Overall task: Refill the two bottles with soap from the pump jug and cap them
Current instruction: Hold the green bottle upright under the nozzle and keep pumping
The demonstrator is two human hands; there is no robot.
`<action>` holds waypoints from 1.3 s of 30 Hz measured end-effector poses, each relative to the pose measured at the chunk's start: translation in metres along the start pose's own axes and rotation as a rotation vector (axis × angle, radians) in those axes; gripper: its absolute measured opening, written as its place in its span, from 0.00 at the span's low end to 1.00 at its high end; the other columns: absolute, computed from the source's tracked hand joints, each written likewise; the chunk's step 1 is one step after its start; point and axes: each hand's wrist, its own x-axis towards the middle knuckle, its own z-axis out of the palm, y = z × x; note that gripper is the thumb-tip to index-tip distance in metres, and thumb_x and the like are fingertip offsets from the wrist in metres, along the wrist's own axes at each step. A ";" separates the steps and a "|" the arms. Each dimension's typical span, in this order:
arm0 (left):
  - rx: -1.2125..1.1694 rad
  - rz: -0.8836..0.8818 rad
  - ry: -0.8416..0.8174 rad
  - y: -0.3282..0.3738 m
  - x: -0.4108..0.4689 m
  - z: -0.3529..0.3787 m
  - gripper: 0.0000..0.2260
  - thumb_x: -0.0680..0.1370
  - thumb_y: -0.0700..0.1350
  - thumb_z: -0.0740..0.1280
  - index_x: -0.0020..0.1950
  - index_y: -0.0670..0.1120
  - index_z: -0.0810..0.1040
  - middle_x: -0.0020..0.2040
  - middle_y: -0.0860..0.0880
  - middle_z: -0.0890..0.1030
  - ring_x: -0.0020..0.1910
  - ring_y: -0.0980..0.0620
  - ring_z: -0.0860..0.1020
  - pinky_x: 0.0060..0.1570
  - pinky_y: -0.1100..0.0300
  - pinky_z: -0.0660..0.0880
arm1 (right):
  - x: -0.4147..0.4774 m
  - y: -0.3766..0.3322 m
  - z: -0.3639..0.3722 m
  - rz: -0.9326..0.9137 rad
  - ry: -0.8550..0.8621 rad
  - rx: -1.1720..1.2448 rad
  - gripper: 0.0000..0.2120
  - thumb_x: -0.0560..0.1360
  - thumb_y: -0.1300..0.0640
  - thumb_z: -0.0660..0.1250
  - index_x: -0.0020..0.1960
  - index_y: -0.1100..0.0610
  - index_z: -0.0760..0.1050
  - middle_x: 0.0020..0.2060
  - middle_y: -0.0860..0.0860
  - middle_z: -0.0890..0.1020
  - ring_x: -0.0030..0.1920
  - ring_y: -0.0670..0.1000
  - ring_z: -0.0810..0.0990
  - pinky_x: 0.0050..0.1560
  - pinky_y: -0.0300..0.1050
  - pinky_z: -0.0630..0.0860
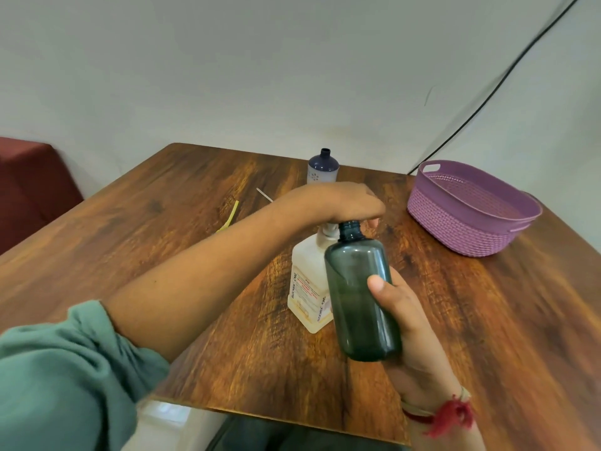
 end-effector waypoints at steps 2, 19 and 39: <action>-0.012 -0.017 -0.016 0.000 -0.001 0.002 0.13 0.80 0.43 0.55 0.54 0.41 0.78 0.38 0.54 0.75 0.39 0.55 0.73 0.46 0.60 0.70 | 0.000 0.002 0.002 0.003 0.009 0.006 0.44 0.52 0.39 0.79 0.62 0.58 0.74 0.53 0.60 0.82 0.48 0.55 0.83 0.40 0.46 0.79; -0.039 -0.014 -0.071 -0.002 0.001 0.003 0.10 0.79 0.46 0.58 0.49 0.43 0.76 0.39 0.50 0.77 0.40 0.50 0.72 0.48 0.55 0.70 | 0.004 0.005 0.000 0.015 0.017 -0.012 0.44 0.51 0.38 0.79 0.62 0.56 0.74 0.55 0.59 0.82 0.50 0.56 0.83 0.41 0.46 0.79; 0.231 -0.010 0.005 0.006 0.001 -0.010 0.12 0.79 0.52 0.57 0.45 0.45 0.73 0.38 0.50 0.73 0.35 0.53 0.69 0.36 0.60 0.66 | 0.004 -0.001 -0.004 -0.011 0.013 -0.018 0.40 0.53 0.40 0.79 0.60 0.57 0.75 0.52 0.59 0.82 0.48 0.55 0.83 0.40 0.46 0.79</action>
